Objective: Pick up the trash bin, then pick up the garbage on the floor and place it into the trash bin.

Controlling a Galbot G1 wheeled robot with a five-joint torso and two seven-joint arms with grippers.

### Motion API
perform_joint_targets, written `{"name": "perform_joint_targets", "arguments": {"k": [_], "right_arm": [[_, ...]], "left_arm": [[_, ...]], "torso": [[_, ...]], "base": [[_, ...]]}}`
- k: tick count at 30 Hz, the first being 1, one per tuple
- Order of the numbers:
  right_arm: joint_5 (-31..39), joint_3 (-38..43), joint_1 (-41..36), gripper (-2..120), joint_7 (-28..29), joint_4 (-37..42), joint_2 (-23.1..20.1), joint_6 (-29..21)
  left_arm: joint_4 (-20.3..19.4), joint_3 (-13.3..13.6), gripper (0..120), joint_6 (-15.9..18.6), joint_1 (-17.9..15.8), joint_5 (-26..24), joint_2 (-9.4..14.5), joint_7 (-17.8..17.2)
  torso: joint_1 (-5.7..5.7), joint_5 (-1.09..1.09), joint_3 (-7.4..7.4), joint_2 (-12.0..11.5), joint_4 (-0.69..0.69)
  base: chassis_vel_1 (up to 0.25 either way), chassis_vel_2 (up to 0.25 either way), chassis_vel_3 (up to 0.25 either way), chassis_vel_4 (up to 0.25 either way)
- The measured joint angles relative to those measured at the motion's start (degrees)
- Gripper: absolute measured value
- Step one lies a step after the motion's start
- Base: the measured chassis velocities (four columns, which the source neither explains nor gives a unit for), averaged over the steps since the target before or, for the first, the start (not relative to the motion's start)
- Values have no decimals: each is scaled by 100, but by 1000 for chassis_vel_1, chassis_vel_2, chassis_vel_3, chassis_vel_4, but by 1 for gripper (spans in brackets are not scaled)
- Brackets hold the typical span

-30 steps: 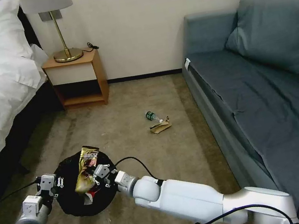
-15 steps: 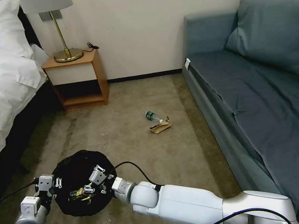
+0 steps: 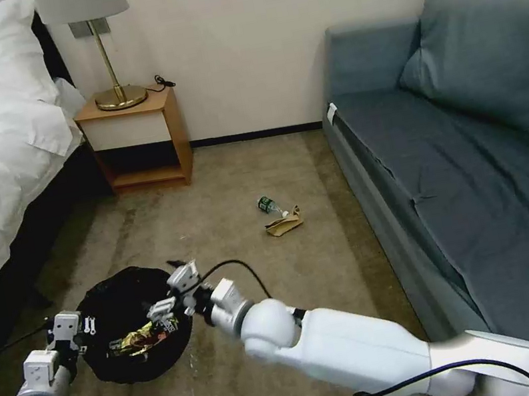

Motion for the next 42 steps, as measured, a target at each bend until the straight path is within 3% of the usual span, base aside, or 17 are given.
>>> {"name": "perform_joint_targets", "arguments": {"k": [3,6,8,9,11,18,30,42], "right_arm": [[604,512,-138,100,184,416,-490,-244],[650,700,-212,100,184,502,-769,-259],[669,1099,-453,100,186,580,-1347,-289],[669,1099,-453,100,186,580,-1347,-289],[704,1432,-714,100,240,649,-1794,-326],[769,1998,-1348,100,515,684,-2440,-431],[574,2972,-2216,100,526,211,-2295,-603],[286,3111,-2475,100,414,94,-2203,-579]], "left_arm": [[-18,-59,3,-32,49,1,27,-41],[-9,-86,3,-47,63,2,29,-49],[-2,-137,3,-72,105,6,20,-55],[-2,-137,3,-72,105,6,20,-55],[-34,-175,3,-107,171,10,8,-50],[-146,-303,3,-265,335,40,-3,-11],[-705,-445,3,-216,723,55,-25,-15],[-832,-570,3,-251,893,98,-179,14]], "torso": [[0,1,0,0,3],[0,0,-1,1,2],[0,-1,0,1,-5],[0,-1,0,1,-5],[0,1,0,1,-3],[0,0,-1,1,0],[0,0,0,1,0],[0,-2,0,1,0]], "base": [[0,0,0,0],[0,0,0,0],[0,0,0,0],[0,0,0,0],[0,0,0,0],[0,0,0,0],[0,0,0,0],[0,0,0,0]]}}
